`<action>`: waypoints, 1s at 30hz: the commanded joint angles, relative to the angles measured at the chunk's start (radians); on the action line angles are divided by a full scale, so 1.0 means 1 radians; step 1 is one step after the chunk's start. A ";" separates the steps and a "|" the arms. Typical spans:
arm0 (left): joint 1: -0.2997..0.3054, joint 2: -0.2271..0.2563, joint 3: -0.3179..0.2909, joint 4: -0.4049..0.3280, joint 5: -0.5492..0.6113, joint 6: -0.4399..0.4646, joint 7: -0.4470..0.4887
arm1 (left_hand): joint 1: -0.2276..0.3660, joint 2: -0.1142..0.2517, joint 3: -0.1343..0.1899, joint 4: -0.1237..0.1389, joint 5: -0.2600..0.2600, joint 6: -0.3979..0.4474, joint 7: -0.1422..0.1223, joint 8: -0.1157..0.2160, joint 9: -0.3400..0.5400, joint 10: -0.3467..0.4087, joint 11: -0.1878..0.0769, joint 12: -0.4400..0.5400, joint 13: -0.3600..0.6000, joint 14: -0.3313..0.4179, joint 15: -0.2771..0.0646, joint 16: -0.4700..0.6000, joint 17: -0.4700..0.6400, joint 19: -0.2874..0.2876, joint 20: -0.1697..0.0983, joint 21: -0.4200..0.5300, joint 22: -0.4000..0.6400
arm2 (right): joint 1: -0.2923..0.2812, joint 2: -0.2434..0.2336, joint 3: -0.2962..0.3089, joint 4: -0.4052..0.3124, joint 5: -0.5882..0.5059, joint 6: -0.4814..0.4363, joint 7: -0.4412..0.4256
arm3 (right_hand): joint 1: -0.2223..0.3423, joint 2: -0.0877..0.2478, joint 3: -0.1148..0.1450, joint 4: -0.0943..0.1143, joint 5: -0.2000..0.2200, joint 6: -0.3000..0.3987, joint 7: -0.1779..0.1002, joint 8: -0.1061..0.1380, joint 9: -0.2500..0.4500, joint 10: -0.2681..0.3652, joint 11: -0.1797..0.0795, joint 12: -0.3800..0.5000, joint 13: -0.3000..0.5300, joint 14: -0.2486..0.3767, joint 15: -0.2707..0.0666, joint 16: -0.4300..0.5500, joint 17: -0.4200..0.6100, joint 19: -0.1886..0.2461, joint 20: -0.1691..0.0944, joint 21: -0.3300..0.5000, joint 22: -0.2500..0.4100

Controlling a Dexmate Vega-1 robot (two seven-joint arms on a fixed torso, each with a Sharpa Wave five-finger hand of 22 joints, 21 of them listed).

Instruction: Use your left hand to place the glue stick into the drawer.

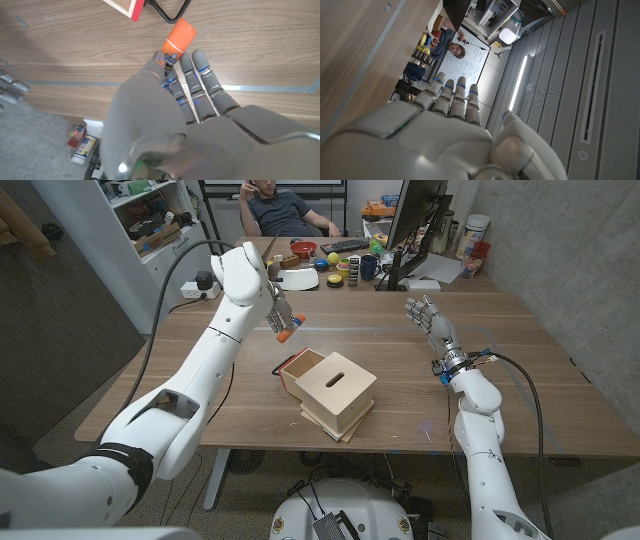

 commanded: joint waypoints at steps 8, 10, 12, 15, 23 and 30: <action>-0.009 0.100 -0.006 -0.080 -0.290 -0.101 -0.052 | 0.036 0.051 0.029 0.022 0.010 0.006 -0.009 0.001 0.003 0.043 -0.043 0.008 0.001 0.045 -0.153 0.003 0.020 -0.009 0.001 0.010 -0.005 | -0.068 0.034 -0.029 -0.076 -0.026 -0.001 -0.065 | -0.005 0.001 -0.007 0.001 0.003 0.009 -0.001 0.006 0.002 0.009 -0.002 0.000 0.002 0.008 -0.002 0.003 0.003 0.010 -0.004 -0.003 0.002; -0.016 0.117 0.004 -0.084 -0.323 -0.095 -0.052 | 0.036 0.052 0.029 0.022 0.011 0.006 -0.010 0.001 0.003 0.042 -0.042 0.008 0.001 0.046 -0.155 0.002 0.020 -0.010 0.001 0.011 -0.006 | -0.074 0.039 -0.032 -0.085 -0.038 0.000 -0.079 | -0.005 0.001 -0.007 0.001 0.003 0.009 -0.001 0.006 0.002 0.010 -0.002 0.001 0.002 0.008 -0.001 0.003 0.003 0.011 -0.003 -0.003 0.002; -0.017 0.124 -0.004 -0.082 -0.364 -0.106 -0.052 | 0.036 0.053 0.029 0.022 0.011 0.008 -0.010 0.002 0.003 0.042 -0.042 0.008 0.002 0.046 -0.156 0.001 0.019 -0.011 0.002 0.013 -0.008 | -0.077 0.040 -0.034 -0.083 -0.031 0.008 -0.078 | -0.005 0.001 -0.007 0.001 0.003 0.009 -0.001 0.006 0.002 0.010 -0.001 0.001 0.002 0.008 -0.002 0.003 0.003 0.011 -0.003 -0.004 0.002; -0.025 0.150 0.013 -0.090 -0.419 -0.097 -0.035 | 0.035 0.053 0.029 0.021 0.011 0.007 -0.011 0.001 0.003 0.043 -0.044 0.008 0.001 0.046 -0.156 0.001 0.019 -0.012 0.000 0.014 -0.010 | -0.081 0.041 -0.039 -0.088 -0.033 0.002 -0.082 | -0.005 0.001 -0.007 0.002 0.003 0.009 -0.001 0.006 0.002 0.011 -0.001 0.001 0.002 0.008 -0.001 0.003 0.003 0.011 -0.003 -0.004 0.002; -0.033 0.171 0.010 -0.094 -0.517 -0.136 -0.052 | 0.033 0.056 0.030 0.022 0.011 0.004 -0.019 0.000 0.003 0.041 -0.052 0.009 0.001 0.043 -0.156 -0.004 0.016 -0.016 -0.001 0.018 -0.015 | -0.093 0.046 -0.047 -0.103 -0.047 0.006 -0.105 | -0.005 0.000 -0.008 0.002 0.004 0.010 0.000 0.006 0.002 0.012 0.001 0.001 0.002 0.010 -0.002 0.003 0.003 0.013 -0.002 -0.004 0.002; -0.030 0.193 0.033 -0.128 -0.567 -0.142 -0.050 | 0.030 0.059 0.031 0.024 0.011 0.003 -0.025 -0.001 0.003 0.040 -0.056 0.009 0.002 0.044 -0.159 -0.007 0.015 -0.017 -0.003 0.023 -0.020 | -0.104 0.048 -0.052 -0.115 -0.041 0.007 -0.108 | -0.006 0.000 -0.009 0.002 0.004 0.011 -0.001 0.007 0.002 0.012 -0.002 0.001 0.002 0.010 -0.002 0.003 0.003 0.013 -0.002 -0.005 0.002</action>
